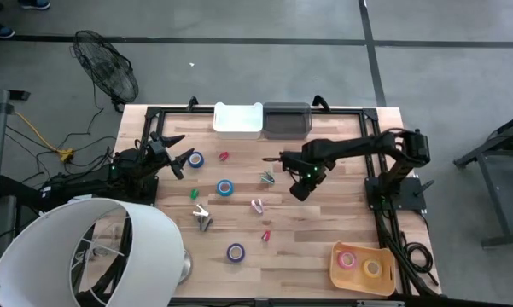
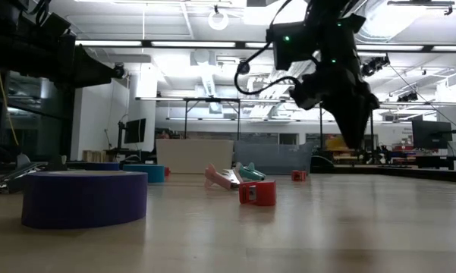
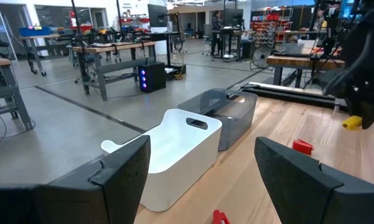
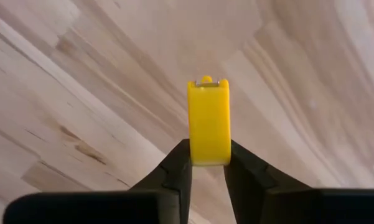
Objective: Pick and place Stapler, Stapler remover, tape
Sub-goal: Put the yellow stapler into the black bin
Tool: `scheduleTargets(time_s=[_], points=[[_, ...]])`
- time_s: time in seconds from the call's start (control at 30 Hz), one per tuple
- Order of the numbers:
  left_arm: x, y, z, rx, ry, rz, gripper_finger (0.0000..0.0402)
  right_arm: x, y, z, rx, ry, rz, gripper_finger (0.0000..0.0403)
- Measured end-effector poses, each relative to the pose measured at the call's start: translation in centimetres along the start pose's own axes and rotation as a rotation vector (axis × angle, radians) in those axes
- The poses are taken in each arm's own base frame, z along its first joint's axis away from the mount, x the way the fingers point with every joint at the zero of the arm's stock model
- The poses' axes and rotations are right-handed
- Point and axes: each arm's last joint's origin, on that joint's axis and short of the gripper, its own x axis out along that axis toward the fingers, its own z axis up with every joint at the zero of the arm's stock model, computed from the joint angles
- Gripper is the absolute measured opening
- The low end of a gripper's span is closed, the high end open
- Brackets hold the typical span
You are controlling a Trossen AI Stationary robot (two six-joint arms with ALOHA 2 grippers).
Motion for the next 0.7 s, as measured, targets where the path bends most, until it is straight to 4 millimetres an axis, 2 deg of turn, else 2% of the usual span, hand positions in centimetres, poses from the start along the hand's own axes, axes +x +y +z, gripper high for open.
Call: scheduleTargets(time_s=[0.17,0.3,0.53,0.7], points=[[0.0,0.0,0.0,0.000,-0.001,0.000,0.0285,-1.7,-0.9,1.7,0.011,-0.051,0.037,0.0060],[0.0,0.0,0.0,0.000,-0.001,0.000,0.0285,-3.7,-2.5,3.6,0.029,-0.115,0.071,0.0071],[0.0,0.0,0.0,0.000,0.000,0.000,0.0285,-7.3,-6.7,6.7,0.099,-0.261,0.077,0.0065],[0.0,0.0,0.0,0.000,0.000,0.000,0.0285,-7.9,-10.3,8.9,0.175,-0.309,0.072,0.0073]])
